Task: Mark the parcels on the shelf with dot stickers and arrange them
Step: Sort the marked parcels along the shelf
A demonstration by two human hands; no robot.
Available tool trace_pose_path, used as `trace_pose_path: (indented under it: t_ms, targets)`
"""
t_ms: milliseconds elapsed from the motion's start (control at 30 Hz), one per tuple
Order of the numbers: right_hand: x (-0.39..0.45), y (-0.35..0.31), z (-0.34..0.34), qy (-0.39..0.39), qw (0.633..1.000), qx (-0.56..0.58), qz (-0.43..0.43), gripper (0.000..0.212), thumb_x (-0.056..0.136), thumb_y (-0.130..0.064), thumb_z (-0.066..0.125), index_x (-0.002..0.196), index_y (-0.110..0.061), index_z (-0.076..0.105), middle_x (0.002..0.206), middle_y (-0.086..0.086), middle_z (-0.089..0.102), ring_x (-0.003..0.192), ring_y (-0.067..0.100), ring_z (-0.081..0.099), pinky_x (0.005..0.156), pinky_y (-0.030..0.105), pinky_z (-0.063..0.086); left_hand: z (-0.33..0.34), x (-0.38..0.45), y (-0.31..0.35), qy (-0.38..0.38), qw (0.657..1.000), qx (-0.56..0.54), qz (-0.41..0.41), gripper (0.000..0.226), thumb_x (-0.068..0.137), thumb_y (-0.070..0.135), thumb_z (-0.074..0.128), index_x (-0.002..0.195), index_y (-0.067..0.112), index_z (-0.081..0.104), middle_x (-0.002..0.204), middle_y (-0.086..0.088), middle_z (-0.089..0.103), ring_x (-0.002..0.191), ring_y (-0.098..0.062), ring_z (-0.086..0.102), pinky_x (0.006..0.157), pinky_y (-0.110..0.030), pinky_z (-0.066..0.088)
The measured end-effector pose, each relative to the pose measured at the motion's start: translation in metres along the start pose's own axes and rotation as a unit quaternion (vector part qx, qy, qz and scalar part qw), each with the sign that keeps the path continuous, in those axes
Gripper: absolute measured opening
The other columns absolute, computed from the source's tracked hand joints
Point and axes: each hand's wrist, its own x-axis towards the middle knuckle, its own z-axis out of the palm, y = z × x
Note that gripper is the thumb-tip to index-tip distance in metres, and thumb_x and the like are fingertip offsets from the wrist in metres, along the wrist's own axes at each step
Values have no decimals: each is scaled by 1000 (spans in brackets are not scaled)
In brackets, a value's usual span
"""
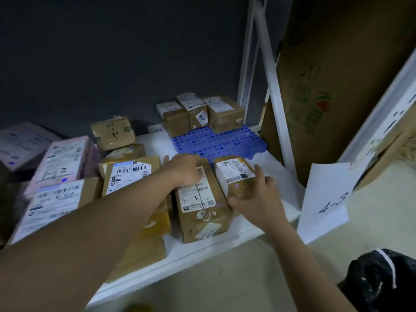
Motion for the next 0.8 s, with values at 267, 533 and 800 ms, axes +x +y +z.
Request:
trace_pose_path:
  t_ms: [267,533,800]
  targets:
    - [77,-37,-17,48,988,47,-143,91,65,-22,80,142,-20,32,140,6,32,128,26,34,102,43,40,-31,22,-15,129,986,-85,64,83,88,23,59,152,24,7,159,-7,9,144,-26,16,114,-35,24]
    - [178,-56,35,-117,968,171,-143,99,71,0,74,148,-35,21,148,-1,26,129,18,40,101,34,45,-40,97,-49,54,989,98,94,92,88,35,63,152,22,-1,160,-6,1,146,-27,6,118,-41,15]
    - [224,-52,69,33,993,40,-107,83,80,-14,69,148,-19,20,145,9,28,130,29,37,101,40,39,-33,134,-63,176,978,87,76,65,86,26,66,139,15,31,140,-11,32,131,-30,32,102,-40,36]
